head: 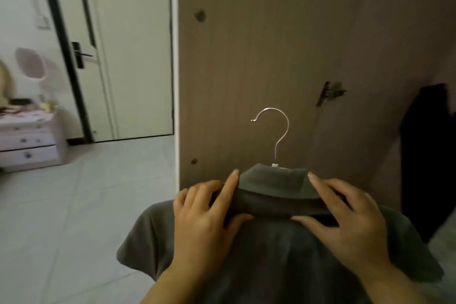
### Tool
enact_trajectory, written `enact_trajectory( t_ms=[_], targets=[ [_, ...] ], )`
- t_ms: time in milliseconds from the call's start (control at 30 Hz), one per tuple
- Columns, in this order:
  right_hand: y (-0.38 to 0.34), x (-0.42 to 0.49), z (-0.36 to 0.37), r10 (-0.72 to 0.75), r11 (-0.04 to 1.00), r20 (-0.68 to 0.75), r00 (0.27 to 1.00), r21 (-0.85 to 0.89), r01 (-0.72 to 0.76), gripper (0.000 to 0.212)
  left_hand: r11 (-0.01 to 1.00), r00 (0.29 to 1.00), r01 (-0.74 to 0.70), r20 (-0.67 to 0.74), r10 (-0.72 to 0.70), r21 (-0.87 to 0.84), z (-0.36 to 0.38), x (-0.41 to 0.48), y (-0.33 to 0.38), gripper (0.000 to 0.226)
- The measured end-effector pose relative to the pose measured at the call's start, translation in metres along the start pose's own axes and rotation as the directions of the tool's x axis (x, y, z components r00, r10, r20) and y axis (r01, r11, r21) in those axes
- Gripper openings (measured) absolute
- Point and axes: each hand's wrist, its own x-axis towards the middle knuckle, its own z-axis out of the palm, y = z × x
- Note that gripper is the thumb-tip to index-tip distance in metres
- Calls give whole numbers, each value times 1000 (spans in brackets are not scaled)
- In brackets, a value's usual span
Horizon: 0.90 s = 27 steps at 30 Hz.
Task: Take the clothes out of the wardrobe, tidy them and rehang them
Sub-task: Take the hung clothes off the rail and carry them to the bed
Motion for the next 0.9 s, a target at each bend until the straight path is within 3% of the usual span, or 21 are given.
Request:
enact_trajectory(
  t_ms=[300,433,900],
  targets=[
    [-156,33,61,-131,916,-73,989,372,149,66,926,978,206,-100,-183,316,-129,-70,-93,58],
    [-242,52,85,-183,844,-113,977,492,215,62,853,966,250,-173,-190,459,-189,-99,-142,57],
    [-600,142,174,-375,448,-262,889,789,421,63,493,842,539,-431,-324,683,-411,-214,-337,58]
  ],
)
